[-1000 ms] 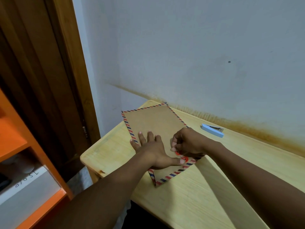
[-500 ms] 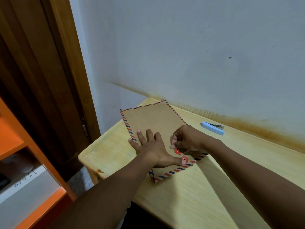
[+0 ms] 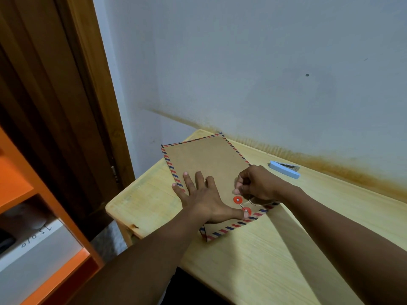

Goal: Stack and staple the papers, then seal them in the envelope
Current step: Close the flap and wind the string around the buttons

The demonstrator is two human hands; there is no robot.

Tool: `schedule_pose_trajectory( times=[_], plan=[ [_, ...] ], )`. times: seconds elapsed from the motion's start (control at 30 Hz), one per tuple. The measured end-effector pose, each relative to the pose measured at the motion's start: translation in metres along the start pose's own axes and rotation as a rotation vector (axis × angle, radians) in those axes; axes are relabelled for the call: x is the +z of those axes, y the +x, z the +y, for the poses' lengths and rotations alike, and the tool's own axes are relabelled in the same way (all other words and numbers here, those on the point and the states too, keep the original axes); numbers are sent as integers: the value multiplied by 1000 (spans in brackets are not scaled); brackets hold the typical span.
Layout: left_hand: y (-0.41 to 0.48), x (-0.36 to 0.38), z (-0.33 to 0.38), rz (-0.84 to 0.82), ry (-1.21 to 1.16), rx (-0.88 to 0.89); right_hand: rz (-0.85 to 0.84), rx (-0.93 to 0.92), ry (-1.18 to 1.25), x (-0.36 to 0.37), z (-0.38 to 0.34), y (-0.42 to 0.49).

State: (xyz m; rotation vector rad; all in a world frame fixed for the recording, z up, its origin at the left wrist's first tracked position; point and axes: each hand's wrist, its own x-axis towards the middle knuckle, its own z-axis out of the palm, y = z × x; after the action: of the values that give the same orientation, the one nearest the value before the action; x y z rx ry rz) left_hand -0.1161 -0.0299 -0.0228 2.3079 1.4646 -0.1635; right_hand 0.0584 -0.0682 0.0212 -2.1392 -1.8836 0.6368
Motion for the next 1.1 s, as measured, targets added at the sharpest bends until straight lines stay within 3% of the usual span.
schedule_pose_trajectory(
  times=[0.1,0.27,0.43,0.63,0.83,1.1],
  plan=[
    [-1,1,0,2,4,2,46,-37,-84,-1,3,-9],
    [-2,3,-1,16,2,5,239,-181,-488,1,8,-35],
    [-5,4,-3,23,18,23,211,-260,-532,7,23,-65],
    [-5,-7,-5,-54,19,21,322,-411,-717,29,26,-87],
    [-5,-15,-14,-145,73,64,301,-427,-717,41,10,-94],
    [-9,-14,-16,-128,84,89,179,-390,-583,40,-12,-87]
  ],
)
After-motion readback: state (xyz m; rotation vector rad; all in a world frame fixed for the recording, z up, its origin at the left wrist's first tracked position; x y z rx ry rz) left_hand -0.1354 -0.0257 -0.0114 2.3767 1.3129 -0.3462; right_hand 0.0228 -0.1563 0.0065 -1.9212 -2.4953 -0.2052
